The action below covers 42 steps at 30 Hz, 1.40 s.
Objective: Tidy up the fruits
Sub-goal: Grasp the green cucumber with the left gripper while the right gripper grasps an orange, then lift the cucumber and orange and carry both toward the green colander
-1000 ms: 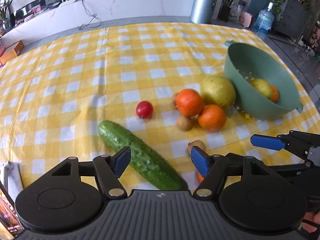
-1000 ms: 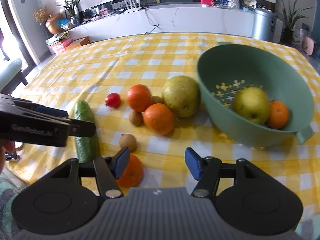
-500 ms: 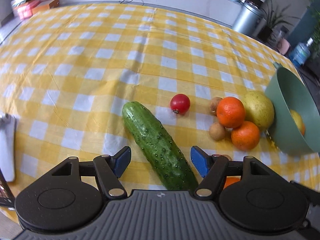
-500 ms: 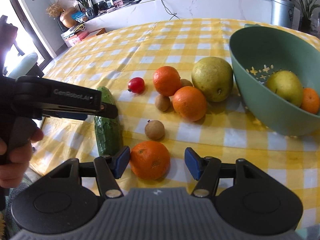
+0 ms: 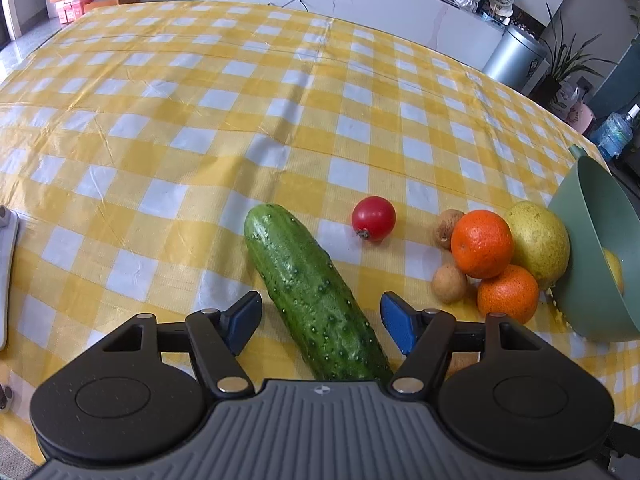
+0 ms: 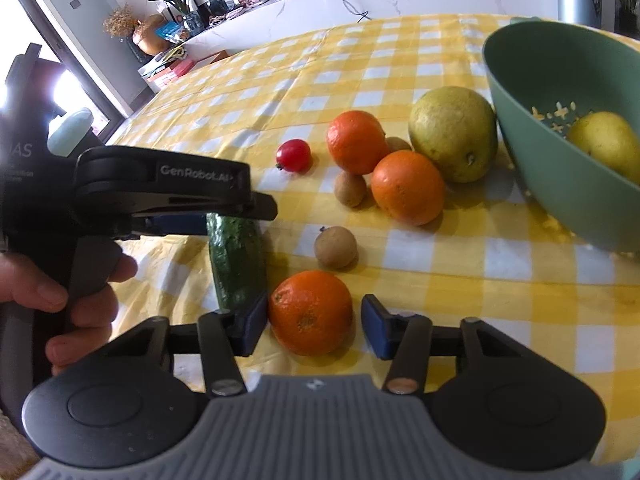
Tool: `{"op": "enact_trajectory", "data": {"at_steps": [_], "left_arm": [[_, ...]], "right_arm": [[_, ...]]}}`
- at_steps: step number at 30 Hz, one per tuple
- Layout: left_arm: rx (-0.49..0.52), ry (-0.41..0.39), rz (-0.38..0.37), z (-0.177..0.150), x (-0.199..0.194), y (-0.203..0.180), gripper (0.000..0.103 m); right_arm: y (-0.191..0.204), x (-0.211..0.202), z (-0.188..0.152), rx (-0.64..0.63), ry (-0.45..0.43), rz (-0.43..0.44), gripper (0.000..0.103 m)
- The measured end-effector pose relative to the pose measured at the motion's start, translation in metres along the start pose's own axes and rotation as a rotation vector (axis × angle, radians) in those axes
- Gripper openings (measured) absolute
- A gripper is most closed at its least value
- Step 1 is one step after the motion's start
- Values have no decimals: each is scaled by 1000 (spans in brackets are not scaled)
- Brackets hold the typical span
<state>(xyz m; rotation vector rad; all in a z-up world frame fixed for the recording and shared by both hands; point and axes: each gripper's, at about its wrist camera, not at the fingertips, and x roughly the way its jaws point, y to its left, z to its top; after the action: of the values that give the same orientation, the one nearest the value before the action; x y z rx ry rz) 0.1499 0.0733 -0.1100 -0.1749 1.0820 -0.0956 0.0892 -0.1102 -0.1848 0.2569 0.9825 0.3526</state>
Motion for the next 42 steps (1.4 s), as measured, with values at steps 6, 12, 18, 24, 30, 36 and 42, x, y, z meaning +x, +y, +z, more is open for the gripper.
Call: {"op": "enact_trajectory", "data": {"at_steps": [6, 12, 18, 24, 30, 36, 42], "left_arm": [[46, -32, 47, -3, 1, -9, 62], [43, -45, 52, -4, 0, -9, 60], [59, -67, 42, -5, -5, -13, 55], [65, -101, 29, -6, -18, -19, 50], [109, -146, 38, -11, -35, -33, 48], [142, -175, 35, -16, -52, -44, 46], [173, -213, 25, -23, -71, -56, 45]], "right_arm": [[2, 1, -1, -14, 1, 9, 42], [3, 0, -1, -24, -5, 4, 41], [4, -4, -1, -51, -28, -40, 41], [2, -12, 0, -48, -55, -52, 41], [1, -27, -2, -44, -88, -65, 41], [-1, -47, -6, -39, -133, -75, 40], [-5, -67, -9, -28, -183, -79, 40]]}}
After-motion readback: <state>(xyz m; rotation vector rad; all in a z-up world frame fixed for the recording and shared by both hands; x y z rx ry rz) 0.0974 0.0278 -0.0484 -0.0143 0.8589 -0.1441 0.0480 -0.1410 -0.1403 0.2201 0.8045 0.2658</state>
